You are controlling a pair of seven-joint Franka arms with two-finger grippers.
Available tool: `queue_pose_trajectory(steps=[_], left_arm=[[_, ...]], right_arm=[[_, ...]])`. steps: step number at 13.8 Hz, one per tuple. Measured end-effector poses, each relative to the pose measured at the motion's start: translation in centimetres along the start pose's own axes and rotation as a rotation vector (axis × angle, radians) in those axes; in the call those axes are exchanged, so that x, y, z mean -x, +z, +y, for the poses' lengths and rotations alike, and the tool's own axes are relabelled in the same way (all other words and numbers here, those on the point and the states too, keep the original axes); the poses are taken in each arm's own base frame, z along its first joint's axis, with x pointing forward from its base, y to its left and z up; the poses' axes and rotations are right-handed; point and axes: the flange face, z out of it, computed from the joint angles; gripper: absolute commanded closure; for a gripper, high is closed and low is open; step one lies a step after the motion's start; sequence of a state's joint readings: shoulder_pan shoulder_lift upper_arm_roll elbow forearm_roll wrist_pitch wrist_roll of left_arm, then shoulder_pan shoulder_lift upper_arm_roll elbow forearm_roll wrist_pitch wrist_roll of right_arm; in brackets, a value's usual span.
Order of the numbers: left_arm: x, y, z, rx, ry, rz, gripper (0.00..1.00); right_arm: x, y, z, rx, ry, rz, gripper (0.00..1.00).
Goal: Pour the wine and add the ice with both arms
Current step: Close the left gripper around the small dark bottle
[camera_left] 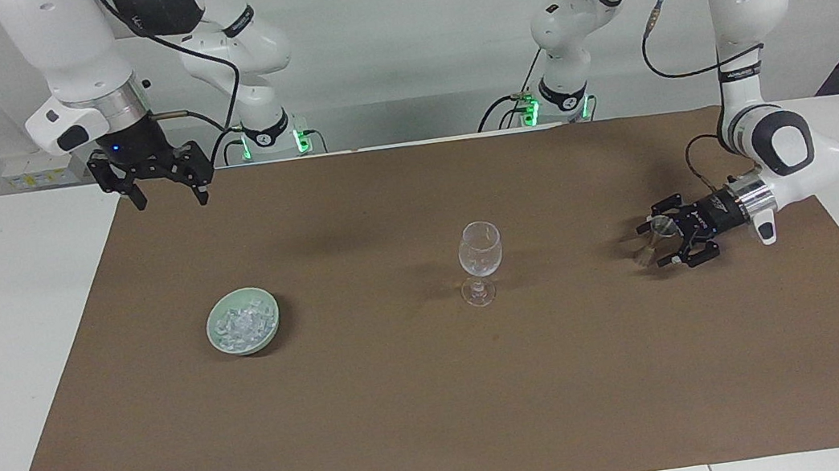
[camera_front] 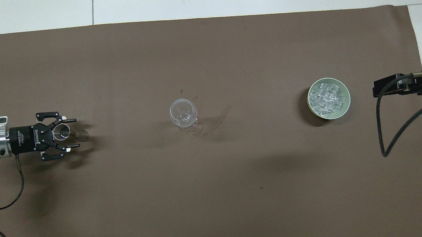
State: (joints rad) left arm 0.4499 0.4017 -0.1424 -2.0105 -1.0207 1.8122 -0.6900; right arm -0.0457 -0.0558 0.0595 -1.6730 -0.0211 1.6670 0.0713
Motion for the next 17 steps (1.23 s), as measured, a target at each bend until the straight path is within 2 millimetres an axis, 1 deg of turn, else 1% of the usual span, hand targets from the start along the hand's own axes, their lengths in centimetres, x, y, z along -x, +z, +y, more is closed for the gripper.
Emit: queue_pose_trajectory(steps=[1,3,6,8,9,10,11,12,13,14,15,17], left_arm=[[-0.04,-0.03,-0.07,0.0,-0.001,-0.001,0.26],[-0.06,-0.18,-0.16,0.0,-0.003,-0.003,0.28],[0.18,-0.3,-0.28,-0.006,-0.001,-0.013,0.41],[0.13,-0.43,-0.35,-0.006,-0.003,-0.017,0.43],[0.08,-0.53,-0.39,-0.006,-0.004,-0.019,0.46],[0.04,-0.62,-0.43,-0.005,-0.005,-0.021,0.51],[0.03,-0.67,-0.46,-0.006,-0.006,-0.023,0.58],[0.03,-0.67,-0.47,-0.006,-0.006,-0.023,0.67],[0.03,-0.67,-0.47,-0.006,-0.006,-0.023,0.8],[0.03,-0.67,-0.47,-0.006,-0.006,-0.023,0.98],[0.03,-0.66,-0.47,-0.006,-0.005,-0.023,1.0],[0.03,-0.66,-0.48,-0.006,-0.005,-0.023,1.0]], right_arm=[[0.0,0.0,0.0,0.0,0.0,0.0,0.0],[0.0,0.0,0.0,0.0,0.0,0.0,0.0],[0.0,0.0,0.0,0.0,0.0,0.0,0.0],[0.0,0.0,0.0,0.0,0.0,0.0,0.0],[0.0,0.0,0.0,0.0,0.0,0.0,0.0],[0.0,0.0,0.0,0.0,0.0,0.0,0.0],[0.0,0.0,0.0,0.0,0.0,0.0,0.0],[0.0,0.0,0.0,0.0,0.0,0.0,0.0],[0.0,0.0,0.0,0.0,0.0,0.0,0.0],[0.0,0.0,0.0,0.0,0.0,0.0,0.0],[0.0,0.0,0.0,0.0,0.0,0.0,0.0],[0.0,0.0,0.0,0.0,0.0,0.0,0.0]])
